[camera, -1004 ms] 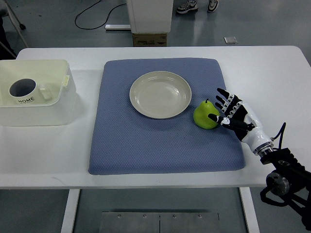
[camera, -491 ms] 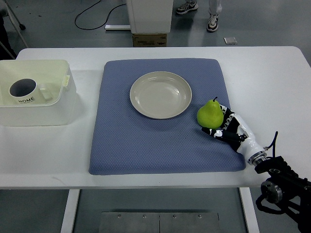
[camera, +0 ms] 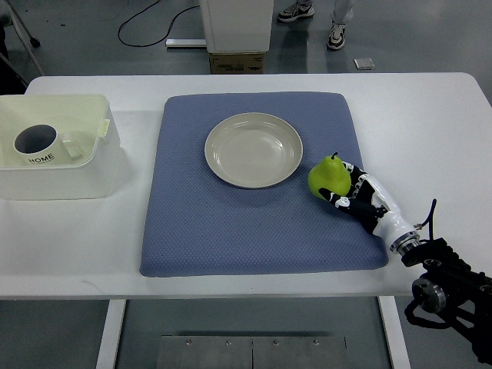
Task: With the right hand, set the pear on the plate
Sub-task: 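Lift the pear with the right hand and carry it over the plate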
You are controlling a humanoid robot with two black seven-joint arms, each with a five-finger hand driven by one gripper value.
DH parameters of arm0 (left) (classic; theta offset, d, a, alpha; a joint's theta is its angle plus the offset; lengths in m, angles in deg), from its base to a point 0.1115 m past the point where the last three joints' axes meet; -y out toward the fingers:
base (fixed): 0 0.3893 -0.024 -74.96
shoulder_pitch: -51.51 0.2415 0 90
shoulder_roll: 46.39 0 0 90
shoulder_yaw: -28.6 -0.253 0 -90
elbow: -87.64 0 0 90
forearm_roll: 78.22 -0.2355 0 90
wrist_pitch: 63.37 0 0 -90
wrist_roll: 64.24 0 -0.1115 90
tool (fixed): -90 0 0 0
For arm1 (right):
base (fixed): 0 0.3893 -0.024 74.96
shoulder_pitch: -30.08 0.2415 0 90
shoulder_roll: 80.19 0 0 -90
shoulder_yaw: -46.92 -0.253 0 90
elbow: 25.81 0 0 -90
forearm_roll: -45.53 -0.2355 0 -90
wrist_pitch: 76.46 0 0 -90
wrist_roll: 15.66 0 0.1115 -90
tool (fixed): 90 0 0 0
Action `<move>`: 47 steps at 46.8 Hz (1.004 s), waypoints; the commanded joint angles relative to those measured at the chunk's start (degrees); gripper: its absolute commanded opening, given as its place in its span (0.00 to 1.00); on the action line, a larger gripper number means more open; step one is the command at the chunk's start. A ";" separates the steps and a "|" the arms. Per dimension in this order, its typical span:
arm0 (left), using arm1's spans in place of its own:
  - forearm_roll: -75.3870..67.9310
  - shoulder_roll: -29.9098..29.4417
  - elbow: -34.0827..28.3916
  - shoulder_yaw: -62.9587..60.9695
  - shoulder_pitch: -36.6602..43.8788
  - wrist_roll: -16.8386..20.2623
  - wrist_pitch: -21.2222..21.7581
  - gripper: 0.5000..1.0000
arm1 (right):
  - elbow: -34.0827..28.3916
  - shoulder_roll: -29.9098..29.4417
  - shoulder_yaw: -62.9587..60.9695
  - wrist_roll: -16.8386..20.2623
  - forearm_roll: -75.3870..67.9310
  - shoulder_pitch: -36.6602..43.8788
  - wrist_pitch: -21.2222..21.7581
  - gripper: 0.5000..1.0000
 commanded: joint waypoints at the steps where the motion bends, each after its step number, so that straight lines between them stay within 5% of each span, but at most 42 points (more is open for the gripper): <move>1: 0.00 0.00 -0.01 0.00 0.00 -0.04 0.00 1.00 | -0.03 0.65 -0.27 -0.20 -0.21 1.83 0.01 0.00; 21: 0.00 0.00 -0.01 0.00 0.00 -0.04 0.00 1.00 | 0.85 -0.66 -1.94 0.08 -1.97 12.90 -2.01 0.00; 47: 0.00 0.00 -0.01 0.00 0.00 0.04 0.00 1.00 | 13.41 -15.69 -0.62 5.80 -1.27 19.14 -2.80 0.00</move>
